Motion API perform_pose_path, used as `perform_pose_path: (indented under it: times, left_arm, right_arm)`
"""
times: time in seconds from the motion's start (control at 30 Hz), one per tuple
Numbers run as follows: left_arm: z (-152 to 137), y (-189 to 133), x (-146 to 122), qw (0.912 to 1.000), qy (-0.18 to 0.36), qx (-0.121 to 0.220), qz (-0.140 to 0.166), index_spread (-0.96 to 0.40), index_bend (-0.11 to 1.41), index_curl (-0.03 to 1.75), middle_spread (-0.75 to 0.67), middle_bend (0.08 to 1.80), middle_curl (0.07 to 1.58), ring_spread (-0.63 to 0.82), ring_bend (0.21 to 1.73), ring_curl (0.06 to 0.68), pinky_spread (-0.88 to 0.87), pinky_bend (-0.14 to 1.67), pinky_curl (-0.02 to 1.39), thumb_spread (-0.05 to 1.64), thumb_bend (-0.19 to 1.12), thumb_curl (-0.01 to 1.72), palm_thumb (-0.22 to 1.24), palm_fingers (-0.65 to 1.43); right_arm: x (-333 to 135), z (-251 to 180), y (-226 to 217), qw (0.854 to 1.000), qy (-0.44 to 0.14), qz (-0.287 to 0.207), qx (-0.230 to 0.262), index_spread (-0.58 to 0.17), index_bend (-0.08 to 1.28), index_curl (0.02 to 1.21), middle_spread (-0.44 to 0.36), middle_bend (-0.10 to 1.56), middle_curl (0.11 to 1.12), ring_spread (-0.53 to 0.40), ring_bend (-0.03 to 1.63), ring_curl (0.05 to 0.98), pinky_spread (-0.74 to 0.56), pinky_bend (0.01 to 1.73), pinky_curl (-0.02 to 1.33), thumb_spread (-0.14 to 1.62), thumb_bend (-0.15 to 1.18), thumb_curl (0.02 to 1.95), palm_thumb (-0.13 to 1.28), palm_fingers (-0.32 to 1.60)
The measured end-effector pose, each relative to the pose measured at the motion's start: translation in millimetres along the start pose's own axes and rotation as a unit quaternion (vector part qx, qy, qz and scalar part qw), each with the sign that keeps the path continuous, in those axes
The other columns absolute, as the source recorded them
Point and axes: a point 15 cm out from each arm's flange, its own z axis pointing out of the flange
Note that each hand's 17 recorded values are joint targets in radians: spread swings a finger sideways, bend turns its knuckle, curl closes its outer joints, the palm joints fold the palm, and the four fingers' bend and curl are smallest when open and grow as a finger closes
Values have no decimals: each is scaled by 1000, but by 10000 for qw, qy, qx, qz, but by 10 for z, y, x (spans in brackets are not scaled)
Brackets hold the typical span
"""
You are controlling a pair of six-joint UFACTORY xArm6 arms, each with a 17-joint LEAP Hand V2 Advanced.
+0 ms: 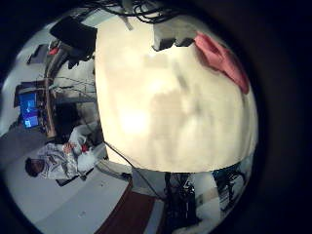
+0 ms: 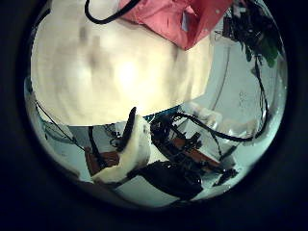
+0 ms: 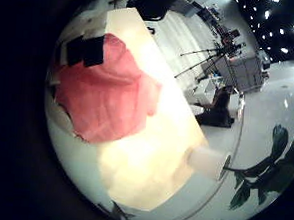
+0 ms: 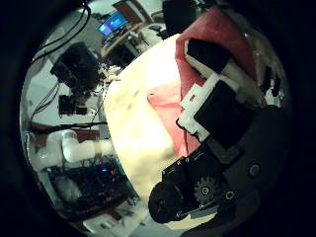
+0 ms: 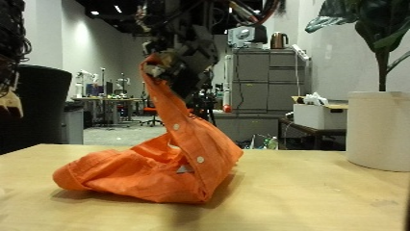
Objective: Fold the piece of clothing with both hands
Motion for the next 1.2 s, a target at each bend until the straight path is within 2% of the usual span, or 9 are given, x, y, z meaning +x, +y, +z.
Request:
perform_pose_path:
  times: [0.17,0.27,0.33,0.43,0.5,0.63,0.8,1.07,1.2]
  left_arm:
    - [58,175,106,9999,93,111,-30,129,155,269,354,199,315,550,438,225,494,353,316,1300,-12,286,361,4]
    - [63,231,123,9997,67,208,-110,128,154,269,346,203,319,548,441,225,494,351,316,1300,-12,287,361,10]
    - [66,221,107,9995,47,264,-137,123,156,270,335,208,322,539,443,225,491,348,314,1299,-13,288,359,23]
    - [96,290,137,9996,58,250,-145,119,155,270,327,209,326,532,447,226,489,346,315,1294,-13,287,361,28]
    - [111,305,155,9996,72,221,-162,118,154,271,324,209,327,532,449,227,489,345,315,1292,-13,287,361,29]
    - [122,278,192,9996,104,219,-142,116,155,271,321,207,329,532,450,226,488,343,315,1288,-12,289,364,30]
    - [119,249,317,9997,136,194,-64,116,154,271,320,207,332,531,449,224,488,341,316,1284,-13,291,366,31]
    - [50,311,411,9997,185,39,-128,110,156,271,310,205,334,529,450,224,481,345,316,1278,-15,294,361,39]
    - [-19,284,636,9996,281,18,13,108,154,273,307,203,336,527,453,225,480,343,315,1272,-16,292,353,41]
  right_arm:
    - [-126,527,-40,9992,-216,-151,-286,-337,838,1080,-181,1163,902,-228,1315,728,-333,1192,737,1263,-23,700,969,1043]
    - [-227,742,-58,9984,-312,-249,-404,-348,765,1046,-188,1098,858,-258,1228,683,-446,1056,683,1344,-27,633,853,881]
    - [-266,775,-79,9983,-327,-276,-400,-348,534,985,-206,998,823,-277,1181,667,-513,1078,672,1403,-26,572,774,551]
    - [-298,749,-172,9987,-384,-271,-210,-366,211,852,-180,920,790,-282,1233,651,-524,1119,650,1445,-17,523,731,371]
    - [-333,699,-204,9983,-529,-245,-95,-404,134,734,-146,714,715,-287,1204,623,-435,1093,642,1471,-20,476,680,153]
    - [-326,493,-271,9940,-1037,-38,338,-445,174,619,-68,543,615,-204,1106,567,-221,1031,611,1472,-19,419,611,36]
    - [98,-206,-150,9908,-1001,346,843,-458,191,538,-20,485,548,-123,986,496,14,966,565,1460,-15,375,560,48]
    - [493,-743,647,9787,-1511,1282,531,-439,202,462,-32,416,464,-1,781,398,223,730,450,1432,-12,336,556,-26]
    - [652,-1112,1223,9701,-1664,1727,381,-435,210,439,-75,379,428,80,638,337,282,603,388,1452,-33,277,426,-23]
